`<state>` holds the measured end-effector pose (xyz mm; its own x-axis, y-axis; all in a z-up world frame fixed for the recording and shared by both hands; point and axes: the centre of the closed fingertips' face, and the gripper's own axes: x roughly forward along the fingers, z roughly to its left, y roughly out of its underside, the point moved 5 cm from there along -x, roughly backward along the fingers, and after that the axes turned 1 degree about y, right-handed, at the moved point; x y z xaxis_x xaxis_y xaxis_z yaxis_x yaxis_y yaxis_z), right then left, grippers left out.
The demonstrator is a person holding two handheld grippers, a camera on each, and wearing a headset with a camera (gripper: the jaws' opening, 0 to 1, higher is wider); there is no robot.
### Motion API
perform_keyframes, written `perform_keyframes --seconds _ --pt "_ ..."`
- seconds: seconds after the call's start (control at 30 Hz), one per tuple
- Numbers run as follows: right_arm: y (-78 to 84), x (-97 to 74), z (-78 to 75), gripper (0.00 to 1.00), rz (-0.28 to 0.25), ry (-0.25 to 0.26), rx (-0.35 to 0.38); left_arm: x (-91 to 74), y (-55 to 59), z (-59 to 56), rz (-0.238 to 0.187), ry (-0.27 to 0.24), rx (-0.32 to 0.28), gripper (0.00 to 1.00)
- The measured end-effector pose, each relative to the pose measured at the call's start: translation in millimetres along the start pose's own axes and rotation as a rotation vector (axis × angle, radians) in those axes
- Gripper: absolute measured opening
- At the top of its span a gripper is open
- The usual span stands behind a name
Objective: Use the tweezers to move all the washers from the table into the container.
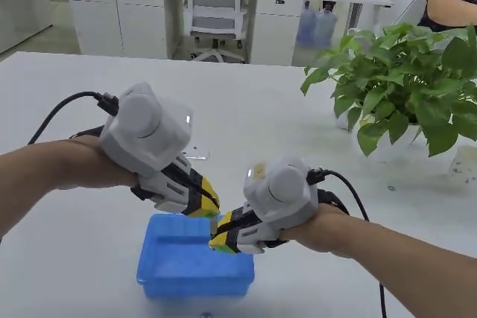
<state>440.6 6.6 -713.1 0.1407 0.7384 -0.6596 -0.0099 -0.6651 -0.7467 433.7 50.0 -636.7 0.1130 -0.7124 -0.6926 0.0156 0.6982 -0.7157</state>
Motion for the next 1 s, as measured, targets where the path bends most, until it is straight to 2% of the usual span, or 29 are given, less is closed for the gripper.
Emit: perform_keyframes --seconds 0.2,0.53,1.0 --pt "6.2 8.2 -2.0 0.10 -0.001 -0.009 0.015 7.7 7.4 2.9 0.002 0.002 -0.012 0.07" --pt "16.7 18.7 -2.4 0.10 0.027 -0.022 0.026 16.7 19.0 3.8 0.017 0.010 -0.030 0.07" --pt "24.8 24.5 1.7 0.10 0.054 -0.040 0.020 22.4 23.8 -0.7 0.030 0.017 -0.027 0.07"
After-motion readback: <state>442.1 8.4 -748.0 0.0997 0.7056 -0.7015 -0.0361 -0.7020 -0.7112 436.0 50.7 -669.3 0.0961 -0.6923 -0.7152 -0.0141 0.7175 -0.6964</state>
